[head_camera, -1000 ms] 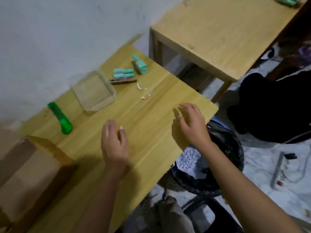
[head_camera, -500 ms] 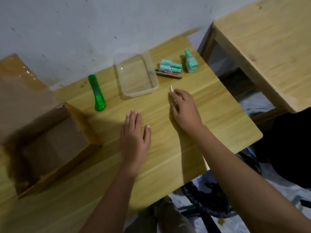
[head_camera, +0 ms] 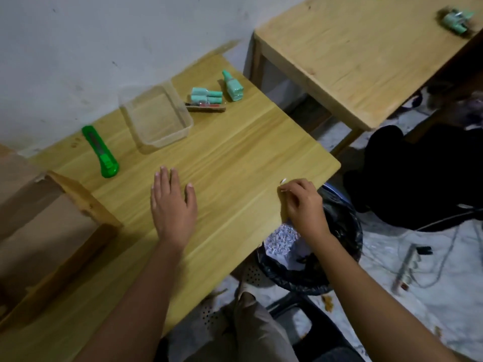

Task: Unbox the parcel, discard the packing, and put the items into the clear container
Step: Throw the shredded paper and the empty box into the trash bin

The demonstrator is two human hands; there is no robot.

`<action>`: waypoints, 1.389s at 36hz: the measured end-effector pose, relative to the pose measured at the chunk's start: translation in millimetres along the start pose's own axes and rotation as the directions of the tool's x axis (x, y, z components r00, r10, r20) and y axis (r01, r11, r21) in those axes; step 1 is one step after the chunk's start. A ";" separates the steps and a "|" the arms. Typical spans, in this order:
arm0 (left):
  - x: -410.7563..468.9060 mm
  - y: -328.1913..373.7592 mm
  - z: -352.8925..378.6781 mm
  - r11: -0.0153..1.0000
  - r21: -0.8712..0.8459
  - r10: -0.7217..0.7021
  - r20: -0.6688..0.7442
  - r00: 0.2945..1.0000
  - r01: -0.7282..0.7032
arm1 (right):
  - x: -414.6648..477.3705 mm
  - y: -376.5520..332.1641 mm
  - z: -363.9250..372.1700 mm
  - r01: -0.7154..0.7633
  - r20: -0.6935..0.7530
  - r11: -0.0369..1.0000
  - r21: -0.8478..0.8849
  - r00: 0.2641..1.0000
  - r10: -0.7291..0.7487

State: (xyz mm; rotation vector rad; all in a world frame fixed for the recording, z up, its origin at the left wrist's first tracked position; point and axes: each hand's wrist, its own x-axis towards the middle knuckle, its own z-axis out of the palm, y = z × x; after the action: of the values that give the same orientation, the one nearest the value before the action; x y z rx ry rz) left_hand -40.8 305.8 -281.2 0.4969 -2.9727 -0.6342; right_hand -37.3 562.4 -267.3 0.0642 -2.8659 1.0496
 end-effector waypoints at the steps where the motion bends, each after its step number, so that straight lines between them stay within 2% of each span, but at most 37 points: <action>1: -0.7 0.5 -0.2 1.000 0.001 0.002 0.006 1.000 -0.002 | -7.3 6.5 -6.3 -0.047 -0.059 0.999 0.003 0.997 0.047; 4: -1.8 1.4 -0.8 1.000 -0.008 0.006 0.019 1.000 -0.006 | -27.8 25.5 -16.7 -0.213 -0.233 0.975 0.068 0.947 0.223; 7: -3.4 1.6 -1.2 1.000 -0.005 0.018 0.021 1.000 -0.018 | -45.1 46.0 -17.7 -0.368 -0.294 0.924 0.107 0.876 0.383; 14: -7.8 -2.2 -1.4 0.999 -0.012 0.050 0.020 0.999 -0.049 | -60.6 68.0 -9.9 -0.533 -0.187 0.841 0.094 0.820 0.541; 21: -8.9 -5.3 -3.8 0.997 -0.042 0.072 0.038 0.997 -0.070 | -58.3 58.6 -10.8 -0.581 -0.156 0.808 0.097 0.793 0.589; 31: -4.1 -12.7 -25.3 0.992 -0.118 0.066 0.111 0.992 -0.053 | -40.9 2.8 -25.8 -0.438 -0.229 0.888 0.139 0.859 0.459; 35: 1.2 -11.6 -42.6 0.986 -0.168 0.008 0.181 0.984 0.022 | -22.3 -38.3 -29.5 -0.345 -0.184 0.918 0.195 0.907 0.380; 38: -2.8 0.7 -61.8 0.971 -0.231 -0.020 0.169 0.985 0.059 | -9.8 -71.3 -23.7 -0.250 -0.122 0.944 0.215 0.952 0.281; 42: -12.0 8.5 -99.1 0.913 -0.404 0.053 0.003 0.999 -0.047 | 9.1 -122.9 -3.2 -0.110 -0.011 0.967 0.229 0.993 0.115; 45: -15.9 -0.7 -134.1 0.873 -0.473 0.031 -0.193 0.981 -0.120 | 25.1 -164.2 19.3 -0.012 0.108 0.962 0.273 0.994 -0.018; 47: -19.8 -11.1 -158.7 0.853 -0.504 -0.056 -0.340 0.939 -0.132 | 32.9 -190.6 36.9 0.050 0.180 0.951 0.305 0.978 -0.109; 50: -27.3 -45.6 -181.8 0.857 -0.513 -0.254 -0.508 0.823 -0.051 | 36.9 -223.9 64.9 0.111 0.306 0.930 0.350 0.925 -0.225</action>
State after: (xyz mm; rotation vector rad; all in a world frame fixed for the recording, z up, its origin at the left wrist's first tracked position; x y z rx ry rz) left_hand 21.4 204.9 -133.5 0.6593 -2.1179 -1.0298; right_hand -62.9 349.3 -169.2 0.5636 -2.8608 1.6028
